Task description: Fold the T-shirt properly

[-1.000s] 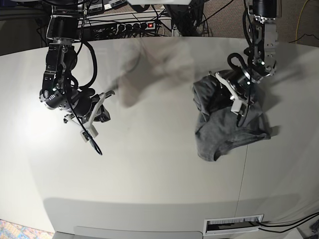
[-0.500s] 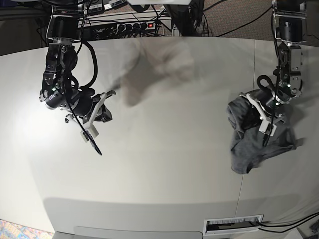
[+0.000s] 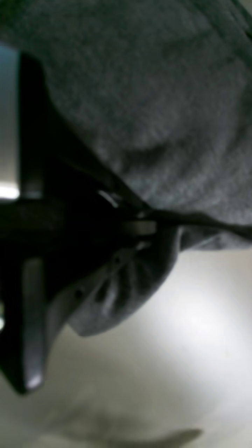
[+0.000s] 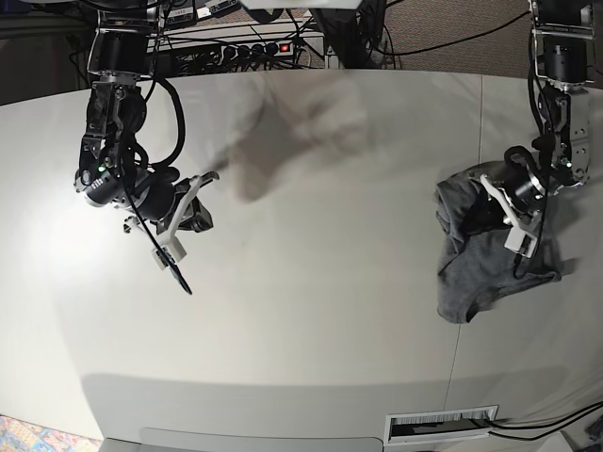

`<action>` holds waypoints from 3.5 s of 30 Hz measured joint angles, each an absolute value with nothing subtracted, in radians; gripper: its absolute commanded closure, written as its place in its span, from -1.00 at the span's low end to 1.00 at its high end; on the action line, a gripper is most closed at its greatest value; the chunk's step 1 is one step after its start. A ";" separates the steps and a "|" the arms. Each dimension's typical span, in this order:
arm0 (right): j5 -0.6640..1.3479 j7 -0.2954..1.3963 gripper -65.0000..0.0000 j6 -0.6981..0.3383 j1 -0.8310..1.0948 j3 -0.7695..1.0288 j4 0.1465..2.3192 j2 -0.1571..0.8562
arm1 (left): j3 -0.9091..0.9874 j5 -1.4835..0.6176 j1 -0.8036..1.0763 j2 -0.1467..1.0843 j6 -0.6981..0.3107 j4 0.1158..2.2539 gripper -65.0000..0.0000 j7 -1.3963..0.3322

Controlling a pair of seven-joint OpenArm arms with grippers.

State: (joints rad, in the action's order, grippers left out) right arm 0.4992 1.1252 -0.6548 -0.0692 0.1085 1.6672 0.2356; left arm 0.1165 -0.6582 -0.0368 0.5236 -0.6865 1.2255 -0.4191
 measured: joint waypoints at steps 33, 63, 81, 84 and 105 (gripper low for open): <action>0.523 1.100 1.00 -0.655 0.134 0.113 1.997 0.241 | 0.112 -0.746 0.351 0.701 -0.611 2.035 1.00 -0.688; 0.654 1.079 1.00 -0.655 1.020 0.420 2.286 0.240 | 0.119 -0.372 1.055 0.579 -0.373 2.277 1.00 -0.654; 0.426 0.896 1.00 -0.656 1.024 0.361 1.905 0.241 | 0.121 -0.334 0.990 0.476 -0.330 1.863 1.00 -0.421; 0.410 0.876 1.00 -0.656 0.945 0.297 1.760 0.241 | 0.120 -0.334 0.937 0.435 -0.336 1.713 1.00 -0.397; 0.063 0.259 1.00 -0.498 0.272 -0.082 0.548 0.176 | 0.119 -0.225 0.546 0.251 -0.333 0.927 1.00 -0.117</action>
